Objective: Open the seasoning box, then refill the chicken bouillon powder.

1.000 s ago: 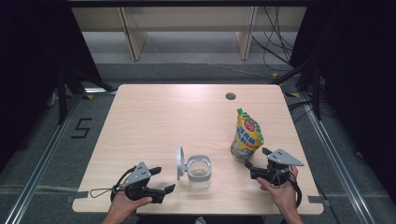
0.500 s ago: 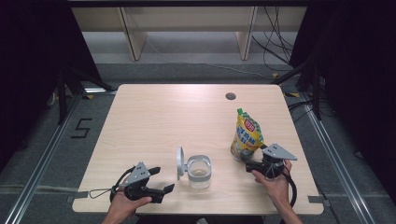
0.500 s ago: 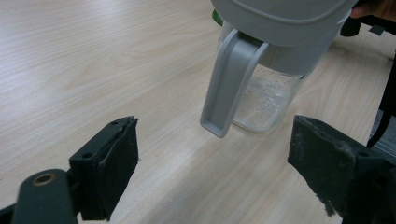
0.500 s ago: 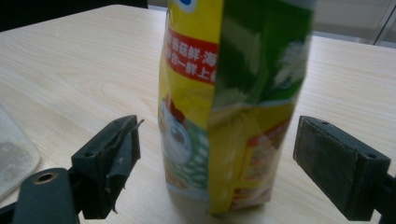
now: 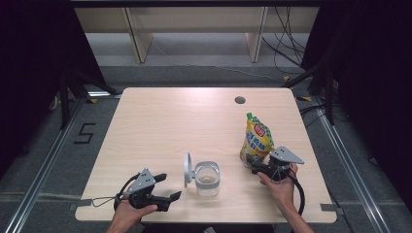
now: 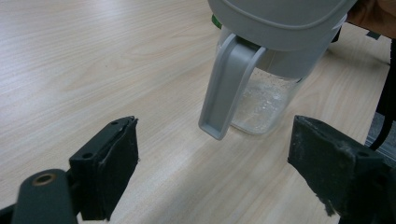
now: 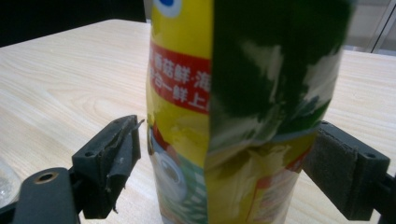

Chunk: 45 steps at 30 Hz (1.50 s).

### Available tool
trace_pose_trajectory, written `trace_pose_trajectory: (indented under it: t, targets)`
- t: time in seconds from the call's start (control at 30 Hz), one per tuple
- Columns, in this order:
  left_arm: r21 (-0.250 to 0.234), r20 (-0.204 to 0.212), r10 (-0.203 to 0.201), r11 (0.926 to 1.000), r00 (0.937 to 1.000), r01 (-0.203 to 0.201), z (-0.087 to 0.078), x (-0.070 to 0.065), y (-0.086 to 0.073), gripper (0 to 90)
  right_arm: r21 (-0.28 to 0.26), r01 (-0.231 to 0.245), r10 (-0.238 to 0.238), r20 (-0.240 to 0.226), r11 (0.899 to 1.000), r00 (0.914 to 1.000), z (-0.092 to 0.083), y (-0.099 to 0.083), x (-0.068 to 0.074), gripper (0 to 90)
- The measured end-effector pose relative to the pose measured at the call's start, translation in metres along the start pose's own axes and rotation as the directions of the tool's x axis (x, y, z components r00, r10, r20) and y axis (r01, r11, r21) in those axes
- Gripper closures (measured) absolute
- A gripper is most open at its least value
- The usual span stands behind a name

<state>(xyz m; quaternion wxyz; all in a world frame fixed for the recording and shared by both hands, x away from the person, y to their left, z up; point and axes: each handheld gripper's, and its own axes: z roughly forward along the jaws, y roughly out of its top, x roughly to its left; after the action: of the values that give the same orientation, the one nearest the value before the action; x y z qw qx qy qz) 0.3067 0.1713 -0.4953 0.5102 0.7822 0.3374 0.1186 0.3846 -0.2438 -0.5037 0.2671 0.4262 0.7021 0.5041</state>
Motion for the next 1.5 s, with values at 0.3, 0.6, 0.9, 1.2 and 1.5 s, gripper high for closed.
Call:
trace_pose_trajectory:
  t: [0.3,0.6,0.9,1.2,1.5]
  targets:
    - [0.000,0.001,-0.004,1.0000,1.0000,0.004,0.001,-0.002,0.000,15.5,-0.040,-0.004,0.004,0.004,0.999,1.0000,0.004,-0.001,0.002,17.0]
    - [0.001,0.008,0.005,1.0000,1.0000,-0.005,0.001,-0.002,0.001,15.5,-0.045,-0.003,0.004,0.023,0.999,0.9997,0.013,-0.005,-0.003,20.0]
    - [0.005,0.018,0.029,0.9996,0.9994,-0.029,0.004,-0.002,0.002,15.5,-0.085,0.009,-0.008,0.022,0.996,0.9997,0.020,-0.005,-0.003,21.8]
    - [-0.003,0.015,0.027,0.9996,0.9995,-0.027,0.002,0.000,0.004,15.5,-0.107,0.002,0.001,0.023,0.994,0.9997,0.022,-0.005,-0.004,22.4]
    - [0.001,0.030,0.034,0.9994,0.9990,-0.034,0.005,-0.004,0.003,15.5,-0.142,-0.036,0.038,0.005,0.989,0.9993,0.027,-0.004,-0.003,23.4]
